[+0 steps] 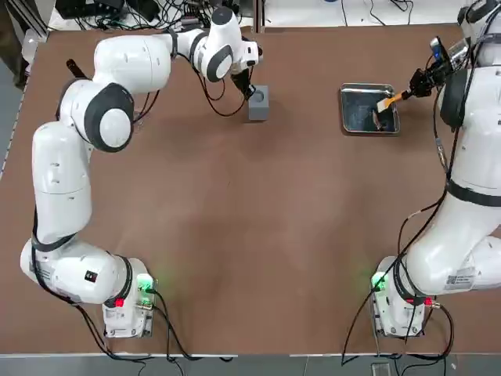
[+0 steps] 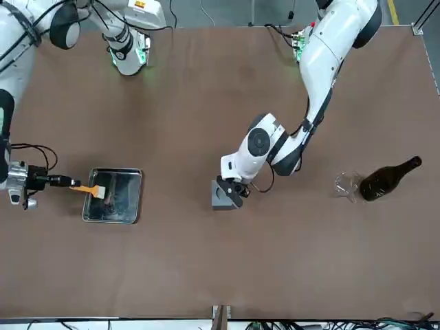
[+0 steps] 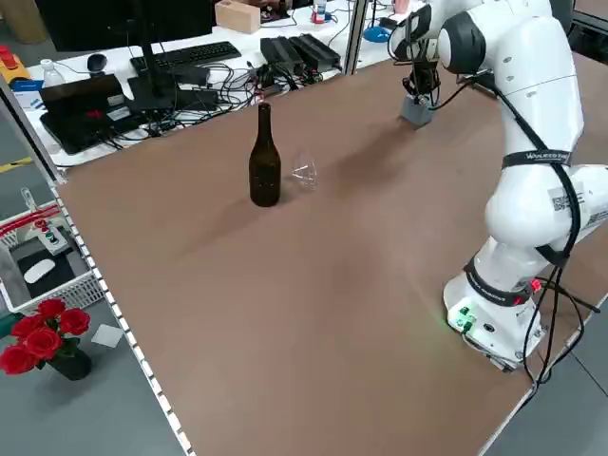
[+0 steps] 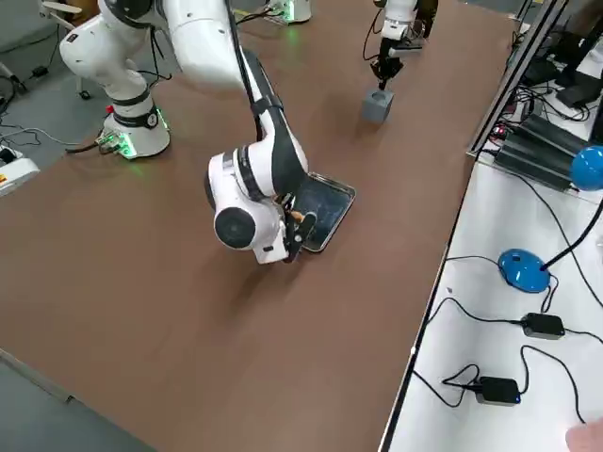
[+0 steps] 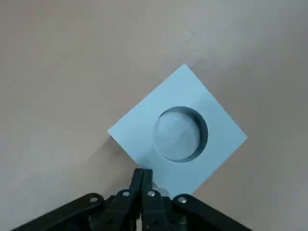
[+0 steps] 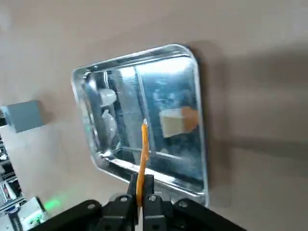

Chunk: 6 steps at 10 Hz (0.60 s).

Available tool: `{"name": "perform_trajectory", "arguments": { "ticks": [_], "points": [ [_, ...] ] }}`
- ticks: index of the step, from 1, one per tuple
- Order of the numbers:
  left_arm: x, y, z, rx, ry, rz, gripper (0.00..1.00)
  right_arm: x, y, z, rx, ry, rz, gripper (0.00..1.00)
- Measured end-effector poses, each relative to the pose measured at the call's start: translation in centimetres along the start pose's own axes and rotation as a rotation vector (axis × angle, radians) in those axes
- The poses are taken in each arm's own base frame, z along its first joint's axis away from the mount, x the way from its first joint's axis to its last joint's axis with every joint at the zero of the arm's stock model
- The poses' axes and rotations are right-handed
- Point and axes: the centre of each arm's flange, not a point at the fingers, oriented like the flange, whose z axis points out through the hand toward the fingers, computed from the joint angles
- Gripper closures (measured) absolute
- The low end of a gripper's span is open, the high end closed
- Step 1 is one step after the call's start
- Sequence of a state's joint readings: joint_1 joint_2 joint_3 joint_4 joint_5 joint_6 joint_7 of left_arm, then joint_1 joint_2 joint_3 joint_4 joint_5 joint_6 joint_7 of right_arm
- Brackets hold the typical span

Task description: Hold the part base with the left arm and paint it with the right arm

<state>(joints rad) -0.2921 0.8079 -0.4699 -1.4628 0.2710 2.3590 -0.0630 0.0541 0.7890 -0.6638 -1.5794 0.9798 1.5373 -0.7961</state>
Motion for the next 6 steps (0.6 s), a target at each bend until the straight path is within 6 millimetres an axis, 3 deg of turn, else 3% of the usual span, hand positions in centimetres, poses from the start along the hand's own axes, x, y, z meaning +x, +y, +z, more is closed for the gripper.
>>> {"name": "perform_trajectory", "arguments": {
  "ticks": [3, 6],
  "points": [
    [0.0, 0.0, 0.0, 0.0, 0.0, 0.0, 0.95, 1.0, 1.6, 1.7, -0.026, -0.029, -0.032, 0.95],
    [0.0, 0.0, 0.0, 0.0, 0.0, 0.0, 0.95, 2.0, 1.2, 0.7, -0.057, -0.005, -0.103, 0.95]
  ]
}}
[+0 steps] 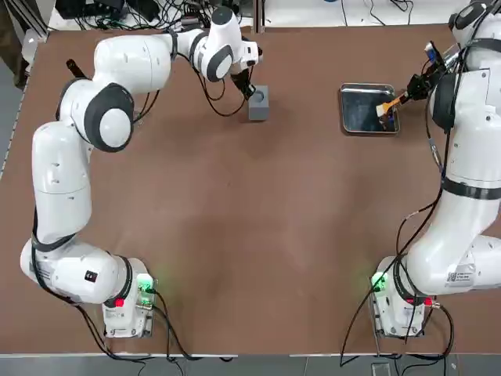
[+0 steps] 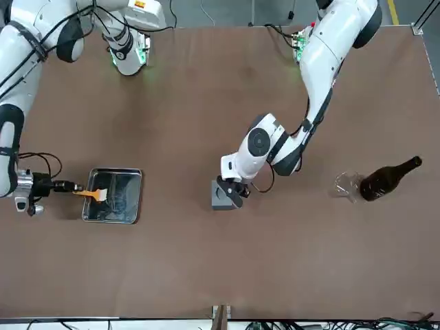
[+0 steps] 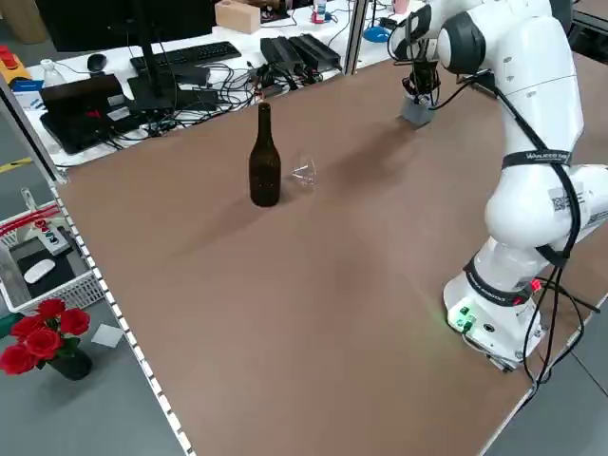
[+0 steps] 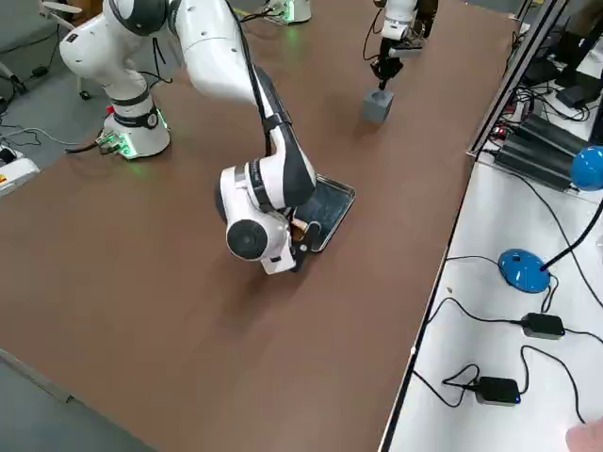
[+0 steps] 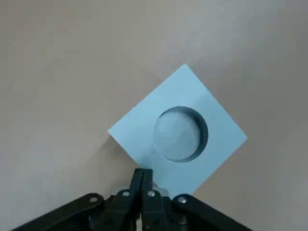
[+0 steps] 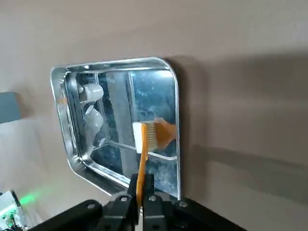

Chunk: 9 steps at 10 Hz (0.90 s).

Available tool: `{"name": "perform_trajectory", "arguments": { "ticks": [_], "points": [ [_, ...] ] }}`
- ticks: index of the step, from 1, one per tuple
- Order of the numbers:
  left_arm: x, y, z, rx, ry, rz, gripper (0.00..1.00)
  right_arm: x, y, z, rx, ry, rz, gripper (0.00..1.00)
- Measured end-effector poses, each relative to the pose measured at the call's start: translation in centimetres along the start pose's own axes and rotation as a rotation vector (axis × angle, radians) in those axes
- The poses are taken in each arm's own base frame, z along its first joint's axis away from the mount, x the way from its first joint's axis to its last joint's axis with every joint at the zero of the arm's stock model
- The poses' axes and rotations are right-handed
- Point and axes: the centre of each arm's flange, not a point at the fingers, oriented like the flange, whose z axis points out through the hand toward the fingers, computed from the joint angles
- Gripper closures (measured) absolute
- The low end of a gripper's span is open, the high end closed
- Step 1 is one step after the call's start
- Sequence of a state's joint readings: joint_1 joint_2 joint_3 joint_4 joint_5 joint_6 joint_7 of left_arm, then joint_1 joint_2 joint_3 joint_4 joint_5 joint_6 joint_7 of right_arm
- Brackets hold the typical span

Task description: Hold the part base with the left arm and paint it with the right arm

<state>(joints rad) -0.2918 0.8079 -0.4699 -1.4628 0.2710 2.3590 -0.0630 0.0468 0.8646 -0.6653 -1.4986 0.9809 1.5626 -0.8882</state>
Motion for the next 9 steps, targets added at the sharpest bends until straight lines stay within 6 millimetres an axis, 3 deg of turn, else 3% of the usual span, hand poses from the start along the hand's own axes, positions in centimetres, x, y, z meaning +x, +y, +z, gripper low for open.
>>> {"name": "perform_trajectory", "arguments": {
  "ticks": [4, 9],
  "points": [
    [0.0, 0.0, 0.0, 0.0, 0.0, 0.0, 0.95, 0.0, 1.0, 0.6, -0.016, 0.0, -0.033, 0.95],
    [0.0, 0.1, 0.0, 0.0, 0.0, 0.001, 0.95, -0.1, 1.5, 1.3, -0.017, -0.013, -0.027, 0.87]
  ]
}}
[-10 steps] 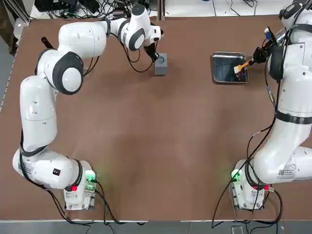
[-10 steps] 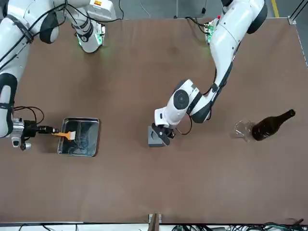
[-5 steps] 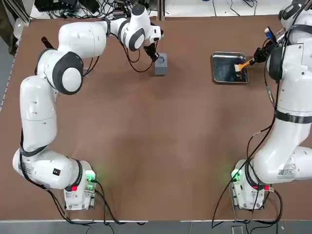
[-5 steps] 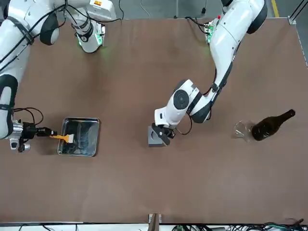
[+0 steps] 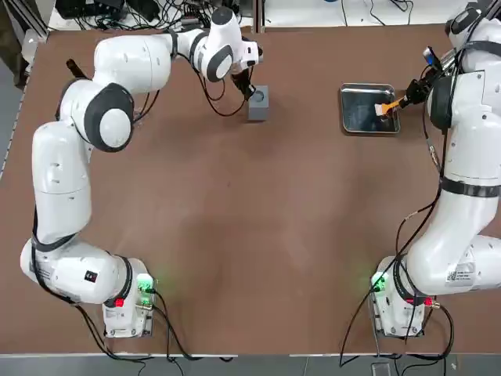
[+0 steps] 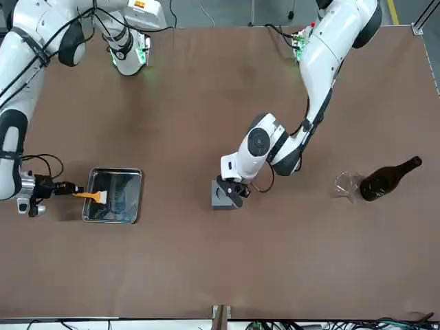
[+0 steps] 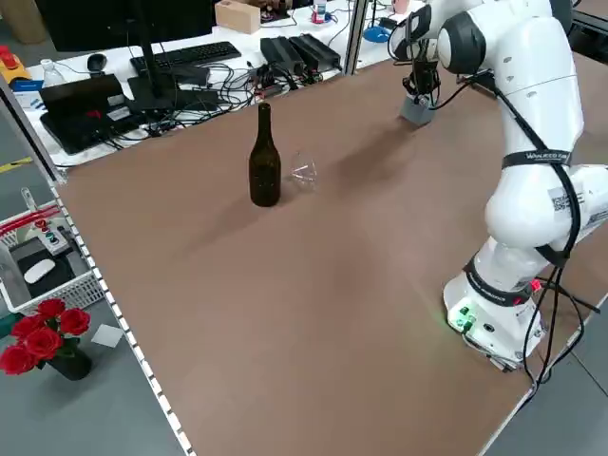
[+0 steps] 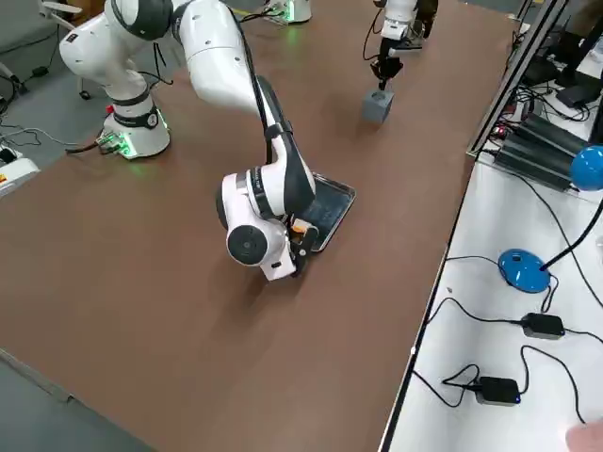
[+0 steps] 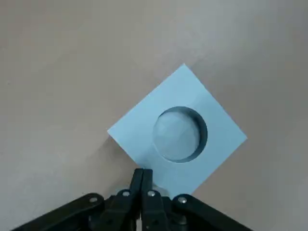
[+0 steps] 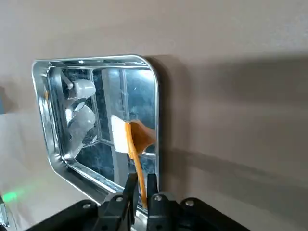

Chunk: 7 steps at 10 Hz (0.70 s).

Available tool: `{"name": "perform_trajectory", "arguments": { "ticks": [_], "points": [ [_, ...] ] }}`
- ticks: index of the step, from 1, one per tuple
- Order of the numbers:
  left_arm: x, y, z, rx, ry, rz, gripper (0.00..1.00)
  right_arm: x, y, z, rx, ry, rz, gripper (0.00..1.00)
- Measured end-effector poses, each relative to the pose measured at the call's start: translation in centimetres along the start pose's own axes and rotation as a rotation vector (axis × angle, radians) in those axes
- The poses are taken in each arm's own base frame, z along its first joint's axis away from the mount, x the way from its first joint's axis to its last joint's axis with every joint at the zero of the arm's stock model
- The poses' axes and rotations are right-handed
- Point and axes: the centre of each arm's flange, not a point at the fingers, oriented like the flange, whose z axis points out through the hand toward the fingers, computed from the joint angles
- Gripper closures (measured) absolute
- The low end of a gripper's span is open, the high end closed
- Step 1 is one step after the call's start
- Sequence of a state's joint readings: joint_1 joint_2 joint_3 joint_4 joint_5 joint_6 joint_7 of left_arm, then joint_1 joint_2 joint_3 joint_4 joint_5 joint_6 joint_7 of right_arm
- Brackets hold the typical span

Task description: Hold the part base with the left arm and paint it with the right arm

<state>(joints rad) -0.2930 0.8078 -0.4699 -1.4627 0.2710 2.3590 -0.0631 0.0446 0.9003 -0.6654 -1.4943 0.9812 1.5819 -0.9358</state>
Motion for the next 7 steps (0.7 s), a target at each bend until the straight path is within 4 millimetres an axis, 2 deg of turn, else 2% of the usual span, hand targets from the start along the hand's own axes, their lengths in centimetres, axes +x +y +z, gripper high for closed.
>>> {"name": "perform_trajectory", "arguments": {
  "ticks": [7],
  "points": [
    [0.01, 0.05, 0.0, 0.0, 0.0, 0.0, 0.95, 0.09, 0.26, -0.26, -0.019, 0.012, 0.002, 0.76]
  ]
}}
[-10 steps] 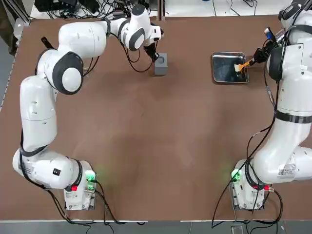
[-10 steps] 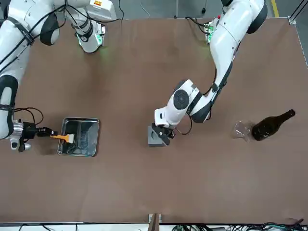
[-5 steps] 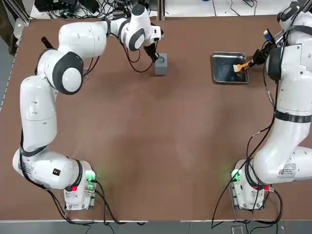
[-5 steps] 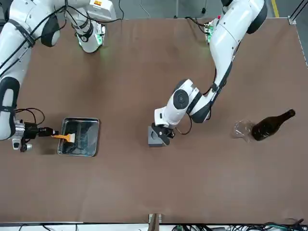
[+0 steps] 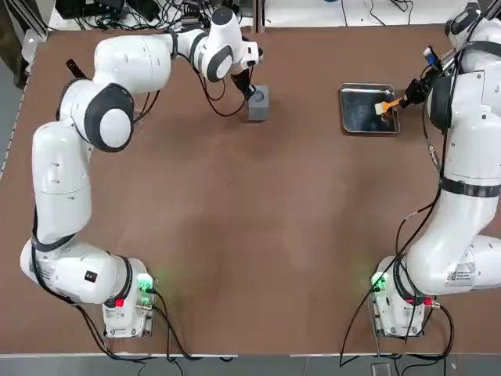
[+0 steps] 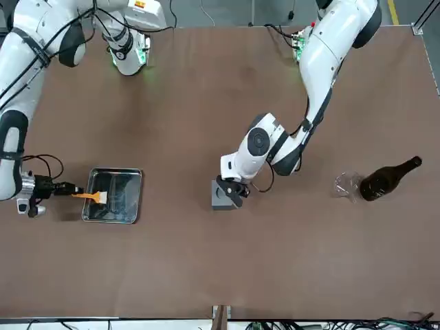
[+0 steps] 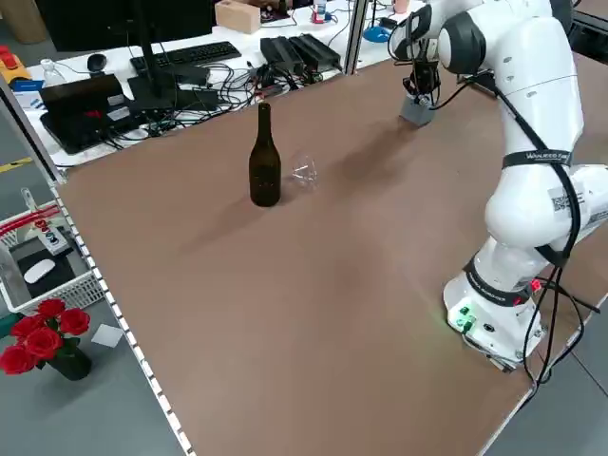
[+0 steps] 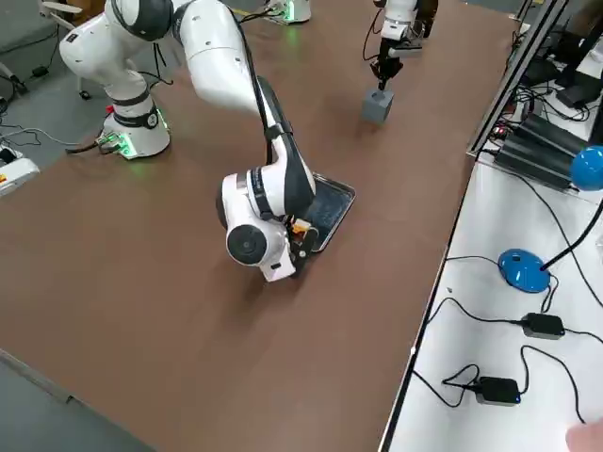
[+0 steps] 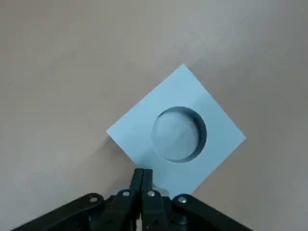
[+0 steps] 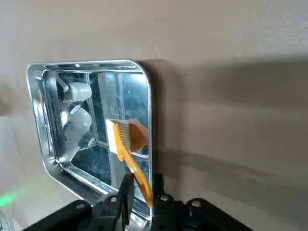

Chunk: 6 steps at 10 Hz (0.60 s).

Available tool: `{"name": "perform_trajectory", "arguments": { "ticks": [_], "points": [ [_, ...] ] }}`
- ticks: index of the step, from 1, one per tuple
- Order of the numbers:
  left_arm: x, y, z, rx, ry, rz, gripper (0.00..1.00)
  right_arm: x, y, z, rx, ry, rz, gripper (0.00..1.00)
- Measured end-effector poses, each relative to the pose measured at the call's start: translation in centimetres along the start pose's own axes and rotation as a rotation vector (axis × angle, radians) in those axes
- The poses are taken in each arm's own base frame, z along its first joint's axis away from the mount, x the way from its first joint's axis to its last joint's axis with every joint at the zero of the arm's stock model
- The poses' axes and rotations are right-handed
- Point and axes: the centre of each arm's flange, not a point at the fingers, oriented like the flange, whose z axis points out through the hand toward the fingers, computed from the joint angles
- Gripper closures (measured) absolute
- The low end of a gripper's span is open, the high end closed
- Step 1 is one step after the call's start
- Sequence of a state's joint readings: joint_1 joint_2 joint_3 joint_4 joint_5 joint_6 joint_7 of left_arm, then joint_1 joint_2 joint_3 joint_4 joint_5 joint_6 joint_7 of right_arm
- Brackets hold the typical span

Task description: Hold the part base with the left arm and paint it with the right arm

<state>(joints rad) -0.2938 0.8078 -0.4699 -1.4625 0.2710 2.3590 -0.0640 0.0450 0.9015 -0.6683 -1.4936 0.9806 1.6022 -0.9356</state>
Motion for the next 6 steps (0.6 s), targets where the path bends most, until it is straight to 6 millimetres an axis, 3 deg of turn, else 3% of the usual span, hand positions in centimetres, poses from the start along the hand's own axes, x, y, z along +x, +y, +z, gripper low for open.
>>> {"name": "perform_trajectory", "arguments": {
  "ticks": [2, 6],
  "points": [
    [0.0, 0.0, 0.0, 0.0, 0.0, 0.0, 0.95, -0.03, 0.06, -0.04, -0.002, 0.001, 0.001, 0.7],
    [0.0, 0.0, 0.0, 0.0, 0.0, 0.0, 0.95, 0.0, 0.05, 0.06, -0.002, -0.001, 0.001, 0.67]
  ]
}}
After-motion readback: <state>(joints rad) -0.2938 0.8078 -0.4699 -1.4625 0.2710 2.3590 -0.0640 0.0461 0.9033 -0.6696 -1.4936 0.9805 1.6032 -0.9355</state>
